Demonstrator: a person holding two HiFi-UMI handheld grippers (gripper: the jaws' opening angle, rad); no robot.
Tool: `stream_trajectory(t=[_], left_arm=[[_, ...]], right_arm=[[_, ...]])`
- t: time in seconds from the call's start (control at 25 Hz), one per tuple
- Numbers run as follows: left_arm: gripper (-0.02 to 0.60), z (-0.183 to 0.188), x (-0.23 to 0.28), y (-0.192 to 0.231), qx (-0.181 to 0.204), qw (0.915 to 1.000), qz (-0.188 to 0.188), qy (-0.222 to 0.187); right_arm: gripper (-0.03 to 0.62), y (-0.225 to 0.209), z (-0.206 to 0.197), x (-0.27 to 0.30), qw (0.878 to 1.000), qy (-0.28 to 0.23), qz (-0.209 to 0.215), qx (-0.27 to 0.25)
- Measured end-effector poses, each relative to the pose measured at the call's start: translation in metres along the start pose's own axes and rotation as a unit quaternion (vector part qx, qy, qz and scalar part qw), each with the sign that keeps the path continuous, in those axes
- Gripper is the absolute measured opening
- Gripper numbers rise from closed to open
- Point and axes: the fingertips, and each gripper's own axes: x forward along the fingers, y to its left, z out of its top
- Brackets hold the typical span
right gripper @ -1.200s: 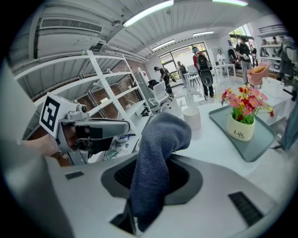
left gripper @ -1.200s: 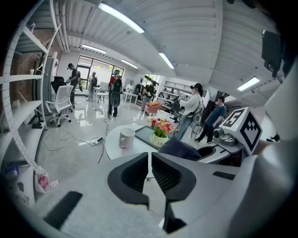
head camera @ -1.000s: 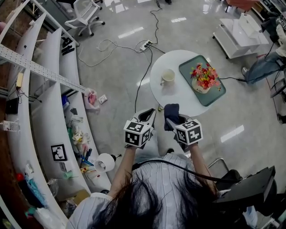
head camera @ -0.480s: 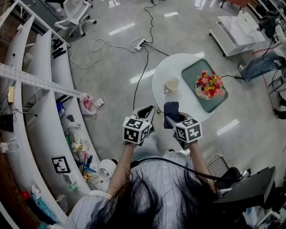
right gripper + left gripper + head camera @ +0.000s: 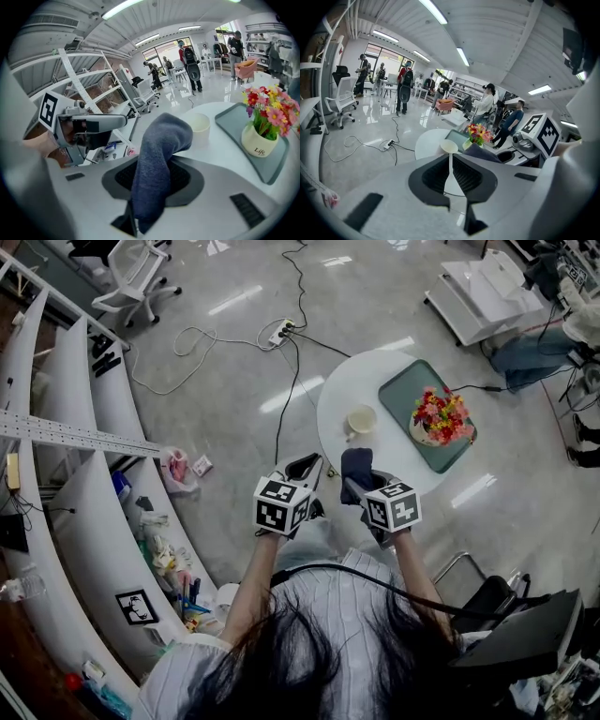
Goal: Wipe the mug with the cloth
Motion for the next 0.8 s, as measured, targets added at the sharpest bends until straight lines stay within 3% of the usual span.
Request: stream_trajectory(t=[0.48, 0.8], left_arm=[[0.034, -0.002, 0.006, -0.005, 0.012, 0.9994, -0.029, 0.013], [0.034, -0.017, 0.003, -0.003, -0.002, 0.9995, -0.014, 0.026]], right_arm=[[0.124, -0.014, 0.006, 0.007, 0.997, -0.036, -0.023, 0.061], [0.124, -0.039, 0.018, 0.022, 0.992, -0.056, -0.040, 0.107]])
